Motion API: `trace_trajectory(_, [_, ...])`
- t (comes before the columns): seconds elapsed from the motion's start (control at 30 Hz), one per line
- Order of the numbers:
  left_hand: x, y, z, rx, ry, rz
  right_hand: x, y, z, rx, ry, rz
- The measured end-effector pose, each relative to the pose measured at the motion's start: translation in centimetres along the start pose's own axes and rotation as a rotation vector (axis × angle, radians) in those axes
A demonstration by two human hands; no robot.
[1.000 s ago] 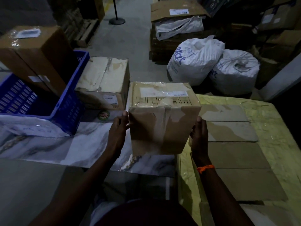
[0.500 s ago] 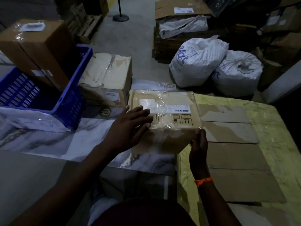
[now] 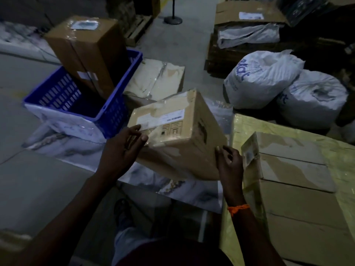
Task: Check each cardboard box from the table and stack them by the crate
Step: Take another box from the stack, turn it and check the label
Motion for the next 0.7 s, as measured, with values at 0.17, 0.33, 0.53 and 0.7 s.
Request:
trace_trajectory(0.17, [0.2, -0.9, 6.2, 0.217, -0.125, 0.116, -1.7, 1.0, -4.8, -0.34, 0.195, 0.112])
trace_trajectory(0.33, [1.3, -1.4, 5.2, 0.038, -0.314, 0.151, -2.5, 0.5, -3.3, -0.239, 0.19, 0.095])
trace_trajectory(0.53, [-2.2, -3.1, 5.5, 0.307, -0.604, 0.26, 0.3, -0.2, -1.2, -0.075, 0.045, 0.006])
trace_trajectory(0.7, [-5.8, -4.9, 4.5, 0.47, -0.659, 0.247, 2.3, -1.1, -0.4, 0.026, -0.082, -0.031])
Point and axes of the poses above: each hand's wrist, its own y-axis towards the middle knuckle, its own x-axis out of the back of the hand, z = x × y, the point moved 9 cm from there along y, towards the middle knuckle, and after that the axes turned 13 degrees about y, right-handed, at the moved point
